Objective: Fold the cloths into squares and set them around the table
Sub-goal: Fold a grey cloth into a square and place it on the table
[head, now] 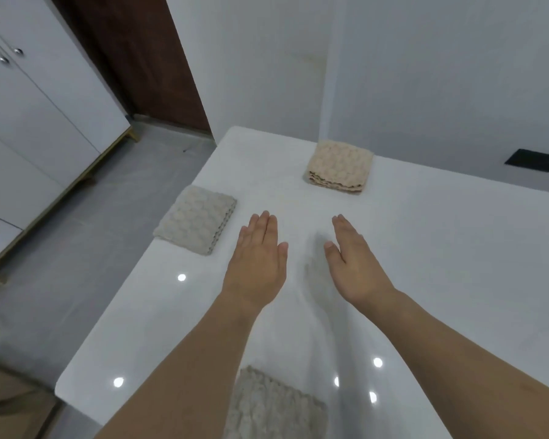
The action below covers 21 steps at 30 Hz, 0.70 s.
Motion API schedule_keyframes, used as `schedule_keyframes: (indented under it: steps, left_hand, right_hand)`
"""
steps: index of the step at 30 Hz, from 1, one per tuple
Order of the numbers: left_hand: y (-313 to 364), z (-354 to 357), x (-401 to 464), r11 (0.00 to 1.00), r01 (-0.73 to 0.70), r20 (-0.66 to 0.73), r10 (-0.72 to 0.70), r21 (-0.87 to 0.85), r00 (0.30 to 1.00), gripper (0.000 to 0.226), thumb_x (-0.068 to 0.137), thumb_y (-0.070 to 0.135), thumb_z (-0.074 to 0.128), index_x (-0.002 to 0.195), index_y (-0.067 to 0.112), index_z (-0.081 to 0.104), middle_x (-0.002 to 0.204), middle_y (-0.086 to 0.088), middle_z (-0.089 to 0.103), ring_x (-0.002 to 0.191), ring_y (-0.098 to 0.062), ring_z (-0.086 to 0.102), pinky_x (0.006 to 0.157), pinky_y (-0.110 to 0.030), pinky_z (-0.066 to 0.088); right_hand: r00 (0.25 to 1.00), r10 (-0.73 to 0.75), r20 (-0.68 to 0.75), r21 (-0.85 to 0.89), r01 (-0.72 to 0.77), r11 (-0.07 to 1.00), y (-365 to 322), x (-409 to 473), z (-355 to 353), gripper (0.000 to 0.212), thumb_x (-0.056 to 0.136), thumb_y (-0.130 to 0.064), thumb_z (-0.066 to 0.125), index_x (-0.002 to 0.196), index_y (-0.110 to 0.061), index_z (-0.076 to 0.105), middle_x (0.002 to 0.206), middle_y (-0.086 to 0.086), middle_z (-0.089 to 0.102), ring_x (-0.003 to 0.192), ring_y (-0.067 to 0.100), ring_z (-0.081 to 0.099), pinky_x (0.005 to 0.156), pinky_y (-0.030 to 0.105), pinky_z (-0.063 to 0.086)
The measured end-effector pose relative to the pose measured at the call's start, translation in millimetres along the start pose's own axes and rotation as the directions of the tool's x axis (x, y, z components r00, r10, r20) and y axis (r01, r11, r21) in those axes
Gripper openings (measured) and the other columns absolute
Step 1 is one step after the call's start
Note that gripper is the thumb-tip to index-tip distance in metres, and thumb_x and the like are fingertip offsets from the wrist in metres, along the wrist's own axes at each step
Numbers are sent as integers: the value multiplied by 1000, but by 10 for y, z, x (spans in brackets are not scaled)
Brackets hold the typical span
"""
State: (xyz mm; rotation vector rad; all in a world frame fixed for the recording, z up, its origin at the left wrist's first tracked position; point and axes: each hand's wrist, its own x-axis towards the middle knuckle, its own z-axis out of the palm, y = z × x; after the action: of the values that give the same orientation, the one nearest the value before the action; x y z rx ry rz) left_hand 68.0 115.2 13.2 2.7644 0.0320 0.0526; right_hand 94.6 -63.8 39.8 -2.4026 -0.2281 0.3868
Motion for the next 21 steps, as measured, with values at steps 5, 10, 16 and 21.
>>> schedule_keyframes:
  steps: [5, 10, 16, 21]
  left_hand:
    - [-173, 41, 194, 998, -62, 34, 63, -14, 997, 59, 103, 34, 21, 155, 5, 19, 164, -9, 16, 152, -21, 5, 122, -32, -2]
    - [-474, -31, 251, 988, -150, 125, 153, -29, 980, 56, 106, 31, 25, 156, 8, 15, 165, -5, 11, 152, -18, 1, 124, -33, 0]
    - [-880, -275, 213, 966, -252, 171, 259, -58, 951, 56, 106, 31, 24, 156, 8, 14, 165, -4, 9, 152, -16, -1, 124, -34, 1]
    - [-1027, -254, -65, 942, -323, 233, 335, -90, 913, 56, 107, 31, 23, 157, 10, 9, 166, -2, 5, 152, -13, -6, 123, -30, -6]
  right_hand:
    - [998, 51, -42, 37, -49, 998, -28, 176, 118, 53, 105, -26, 27, 155, -15, 11, 162, -2, 7, 148, 9, 3, 121, 29, 2]
    - [989, 127, -69, 60, -123, 991, -132, 140, 297, 53, 105, -27, 27, 154, -14, 12, 162, -1, 8, 148, 9, 3, 121, 30, 3]
    - [966, 199, -163, 47, -194, 980, -412, -109, 530, 53, 105, -26, 27, 154, -14, 12, 162, -3, 8, 148, 8, 3, 120, 26, 1]
    - [949, 223, -223, 54, -216, 975, -484, -364, 765, 53, 105, -27, 27, 155, -16, 12, 162, -4, 7, 148, 6, 2, 114, 18, -4]
